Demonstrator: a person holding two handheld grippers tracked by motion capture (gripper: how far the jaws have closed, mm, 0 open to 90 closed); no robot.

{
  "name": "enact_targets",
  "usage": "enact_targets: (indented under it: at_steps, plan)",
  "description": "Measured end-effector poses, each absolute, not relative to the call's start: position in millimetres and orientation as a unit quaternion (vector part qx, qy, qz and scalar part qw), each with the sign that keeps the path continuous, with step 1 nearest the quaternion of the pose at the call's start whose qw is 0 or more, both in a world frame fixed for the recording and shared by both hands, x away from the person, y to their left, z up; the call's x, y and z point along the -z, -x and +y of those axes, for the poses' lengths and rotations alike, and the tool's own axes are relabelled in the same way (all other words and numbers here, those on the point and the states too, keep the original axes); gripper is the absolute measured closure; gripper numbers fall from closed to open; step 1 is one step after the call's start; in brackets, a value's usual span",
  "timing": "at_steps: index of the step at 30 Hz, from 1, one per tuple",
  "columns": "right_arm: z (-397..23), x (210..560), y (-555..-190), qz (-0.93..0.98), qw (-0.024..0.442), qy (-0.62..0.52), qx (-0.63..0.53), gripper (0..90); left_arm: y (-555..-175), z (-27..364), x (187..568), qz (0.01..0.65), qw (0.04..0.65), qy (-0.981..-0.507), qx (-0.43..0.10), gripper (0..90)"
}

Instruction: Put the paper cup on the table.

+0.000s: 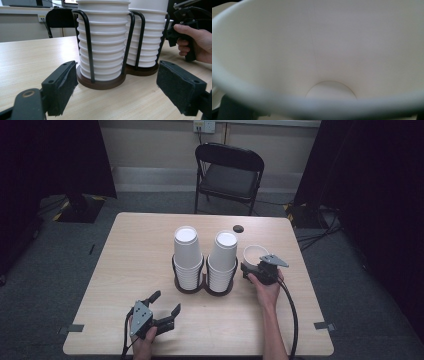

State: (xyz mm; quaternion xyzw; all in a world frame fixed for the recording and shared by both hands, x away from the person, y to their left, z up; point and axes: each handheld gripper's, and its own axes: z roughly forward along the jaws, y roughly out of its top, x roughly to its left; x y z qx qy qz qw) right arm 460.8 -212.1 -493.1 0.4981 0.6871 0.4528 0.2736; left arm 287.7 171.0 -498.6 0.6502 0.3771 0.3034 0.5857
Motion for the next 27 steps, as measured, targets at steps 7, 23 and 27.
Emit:
enact_targets:
  at_steps: [7, 23, 27]
  plan:
    - [-218.2, 493.5, -452.1, 0.681, 0.277, -0.505, -0.452, 13.3, -287.6, 170.5, 498.6, 0.38, 0.584, -0.649, -0.306, 16.8]
    - [-220.4, 484.1, -431.1, 0.672, 0.284, -0.521, -0.443, 13.4, -287.1, 169.7, 498.5, 0.379, 0.579, -0.651, -0.312, 17.3]
    - [-221.6, 481.0, -422.0, 0.665, 0.291, -0.516, -0.454, 13.2, -287.5, 169.8, 498.4, 0.382, 0.579, -0.65, -0.311, 17.3]
